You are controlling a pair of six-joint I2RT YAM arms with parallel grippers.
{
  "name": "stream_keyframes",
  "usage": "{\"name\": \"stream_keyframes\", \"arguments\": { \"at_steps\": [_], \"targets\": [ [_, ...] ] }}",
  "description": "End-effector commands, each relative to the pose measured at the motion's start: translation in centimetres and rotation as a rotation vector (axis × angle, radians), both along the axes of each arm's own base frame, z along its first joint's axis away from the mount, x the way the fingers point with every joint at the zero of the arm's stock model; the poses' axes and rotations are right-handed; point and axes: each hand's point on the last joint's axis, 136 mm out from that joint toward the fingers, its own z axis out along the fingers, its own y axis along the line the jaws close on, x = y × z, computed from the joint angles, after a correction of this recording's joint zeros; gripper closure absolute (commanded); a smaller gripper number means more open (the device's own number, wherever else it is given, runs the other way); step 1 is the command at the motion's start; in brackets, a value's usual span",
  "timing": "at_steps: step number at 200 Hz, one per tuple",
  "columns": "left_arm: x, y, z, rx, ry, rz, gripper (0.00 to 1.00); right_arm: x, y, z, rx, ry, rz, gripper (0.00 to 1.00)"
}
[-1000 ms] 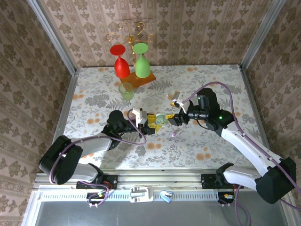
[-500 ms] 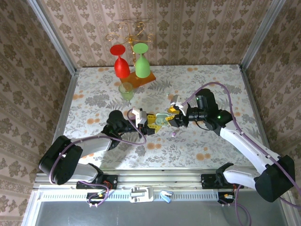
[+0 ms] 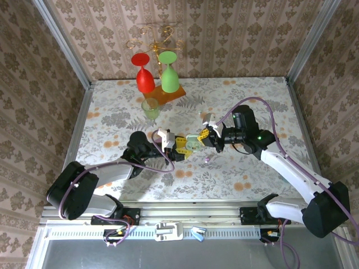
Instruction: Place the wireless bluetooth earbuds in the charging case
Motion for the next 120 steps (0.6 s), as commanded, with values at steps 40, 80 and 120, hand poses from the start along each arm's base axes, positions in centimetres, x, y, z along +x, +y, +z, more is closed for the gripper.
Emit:
{"name": "stream_keyframes", "arguments": {
  "at_steps": [40,80,120],
  "targets": [
    [1.22,-0.31,0.61,-0.006,-0.006,0.048,0.51,0.21,-0.19,1.84,0.011,-0.09,-0.049,1.0],
    [1.16,-0.33,0.69,-0.007,-0.011,0.046,0.39,0.38,-0.16,1.88,-0.009,-0.113,-0.069,1.0],
    [1.16,-0.42,0.96,-0.012,-0.005,0.041,0.29,0.77,0.12,1.99,-0.017,-0.157,-0.095,1.0]
  ]
}}
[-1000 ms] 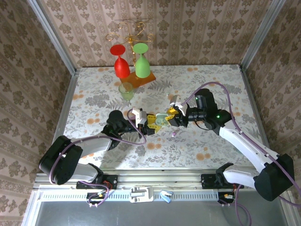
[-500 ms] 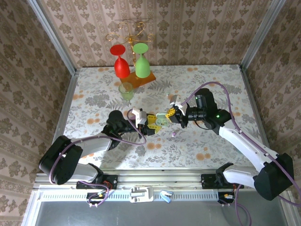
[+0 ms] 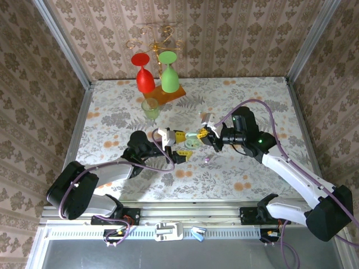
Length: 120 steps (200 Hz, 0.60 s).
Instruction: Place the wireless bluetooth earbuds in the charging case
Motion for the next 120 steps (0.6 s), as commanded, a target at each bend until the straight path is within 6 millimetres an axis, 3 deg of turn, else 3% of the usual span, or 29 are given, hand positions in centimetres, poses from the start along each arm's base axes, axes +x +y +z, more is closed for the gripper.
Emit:
{"name": "stream_keyframes", "arguments": {
  "at_steps": [1,26,73,120],
  "targets": [
    [0.2,-0.3,0.9,-0.013,-0.01,-0.008,0.29,0.4,-0.1,0.9,0.008,-0.065,-0.035,1.0],
    [0.2,-0.4,0.8,-0.012,-0.007,-0.011,0.29,0.4,0.2,0.9,0.009,-0.072,-0.03,1.0],
    [-0.1,-0.5,0.8,-0.014,-0.01,-0.026,0.44,0.3,0.8,0.9,0.016,-0.07,-0.013,1.0],
    [-0.2,-0.6,0.9,-0.015,-0.008,-0.031,0.49,0.2,1.0,0.6,0.013,-0.067,-0.006,1.0]
  ]
}}
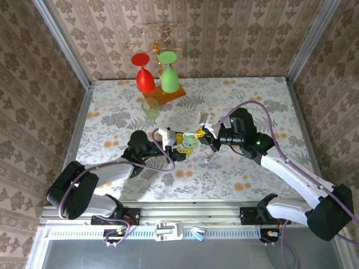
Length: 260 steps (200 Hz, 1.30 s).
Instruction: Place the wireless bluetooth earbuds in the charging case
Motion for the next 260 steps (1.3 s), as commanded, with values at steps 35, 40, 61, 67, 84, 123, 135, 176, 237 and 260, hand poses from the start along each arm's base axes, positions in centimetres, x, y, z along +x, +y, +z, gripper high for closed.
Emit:
{"name": "stream_keyframes", "arguments": {
  "at_steps": [35,40,61,67,84,123,135,176,237,260],
  "targets": [
    [0.0,-0.4,0.8,-0.017,-0.002,-0.017,0.44,0.2,0.3,0.0,0.005,-0.021,-0.005,1.0],
    [0.0,-0.4,0.8,-0.017,-0.001,-0.017,0.44,0.2,0.3,0.1,0.006,-0.022,-0.005,1.0],
    [0.0,-0.4,0.9,-0.019,0.001,-0.021,0.46,0.1,0.3,0.1,0.008,-0.023,-0.002,1.0],
    [0.0,-0.5,0.8,-0.019,0.003,-0.022,0.47,0.2,0.3,0.1,0.008,-0.024,-0.003,1.0],
    [0.0,-0.5,1.0,-0.022,0.001,-0.024,0.48,0.3,0.3,0.0,0.004,-0.024,-0.006,1.0],
    [0.0,-0.4,1.0,-0.024,0.001,-0.024,0.47,0.4,0.4,-0.2,-0.002,-0.027,-0.009,1.0],
    [0.0,-0.4,1.2,-0.027,-0.001,-0.023,0.47,0.5,0.4,-0.2,-0.004,-0.026,-0.011,1.0],
    [-0.1,-0.5,1.2,-0.026,0.0,-0.026,0.49,0.7,0.4,-0.3,-0.01,-0.027,-0.014,1.0],
    [-0.1,-0.5,1.1,-0.023,0.002,-0.031,0.6,0.4,0.6,0.7,0.027,-0.036,-0.001,1.0],
    [0.0,-0.5,1.0,-0.022,0.002,-0.03,0.67,0.3,0.6,0.6,0.027,-0.03,-0.004,0.98]
  ]
}}
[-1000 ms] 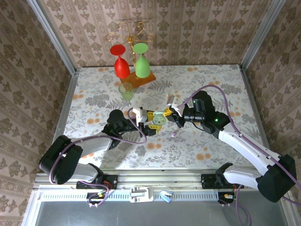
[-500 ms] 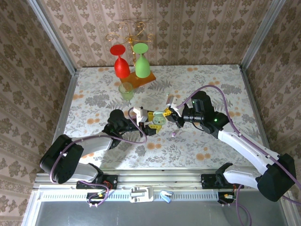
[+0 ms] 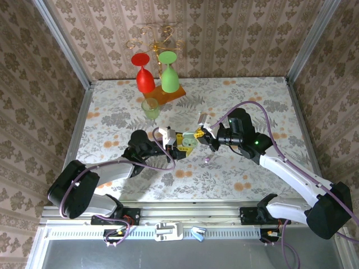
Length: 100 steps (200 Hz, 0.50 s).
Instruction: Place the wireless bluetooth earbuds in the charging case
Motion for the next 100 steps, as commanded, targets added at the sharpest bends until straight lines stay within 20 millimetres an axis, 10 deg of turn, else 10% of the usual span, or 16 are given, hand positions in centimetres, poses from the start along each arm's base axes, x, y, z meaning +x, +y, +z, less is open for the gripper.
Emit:
{"name": "stream_keyframes", "arguments": {
  "at_steps": [1,35,100],
  "targets": [
    [-0.3,-0.4,1.1,-0.022,-0.02,-0.032,0.67,-0.1,0.4,1.2,0.04,-0.028,0.011,0.97],
    [-0.2,-0.2,0.8,-0.023,-0.022,-0.019,0.73,-0.3,0.3,1.7,0.063,-0.032,0.0,0.85],
    [0.8,0.5,0.6,-0.037,-0.028,0.036,0.73,-2.1,-1.1,3.3,0.137,-0.048,-0.028,0.27]
  ]
}}
